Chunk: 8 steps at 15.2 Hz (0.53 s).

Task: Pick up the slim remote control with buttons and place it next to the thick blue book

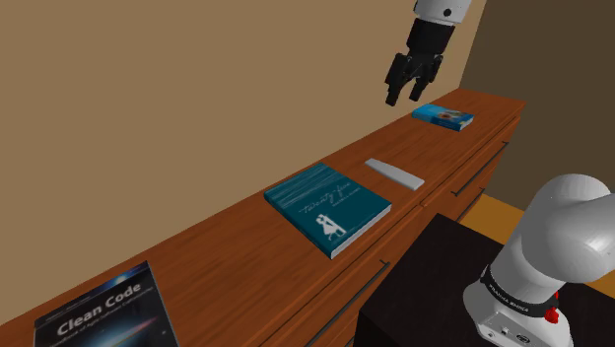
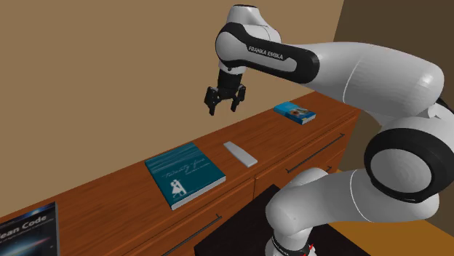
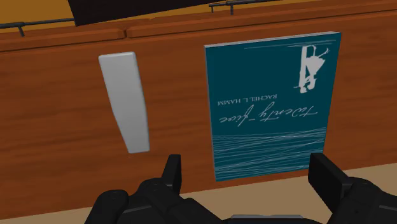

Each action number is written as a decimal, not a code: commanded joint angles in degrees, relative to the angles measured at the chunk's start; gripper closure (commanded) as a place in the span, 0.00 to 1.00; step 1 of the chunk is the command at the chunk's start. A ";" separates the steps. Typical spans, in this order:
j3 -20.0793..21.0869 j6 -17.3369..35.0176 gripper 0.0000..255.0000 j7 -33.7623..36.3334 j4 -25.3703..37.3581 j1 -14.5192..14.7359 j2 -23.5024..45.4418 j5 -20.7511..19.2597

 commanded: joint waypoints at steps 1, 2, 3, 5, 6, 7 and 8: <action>0.00 0.00 0.00 0.00 0.00 0.00 0.00 0.00; -0.42 1.24 0.00 -0.78 -1.25 -0.16 0.47 -0.46; -0.85 2.51 0.00 -1.55 -2.46 -0.33 1.00 -0.92; -1.71 5.08 0.00 -3.08 -4.70 -0.70 2.25 -1.86; -2.16 6.40 0.00 -3.83 -5.75 -0.89 2.97 -2.33; -2.61 7.73 0.00 -4.58 -6.74 -1.09 3.75 -2.81; -3.07 9.08 0.00 -5.32 -7.68 -1.29 4.60 -3.28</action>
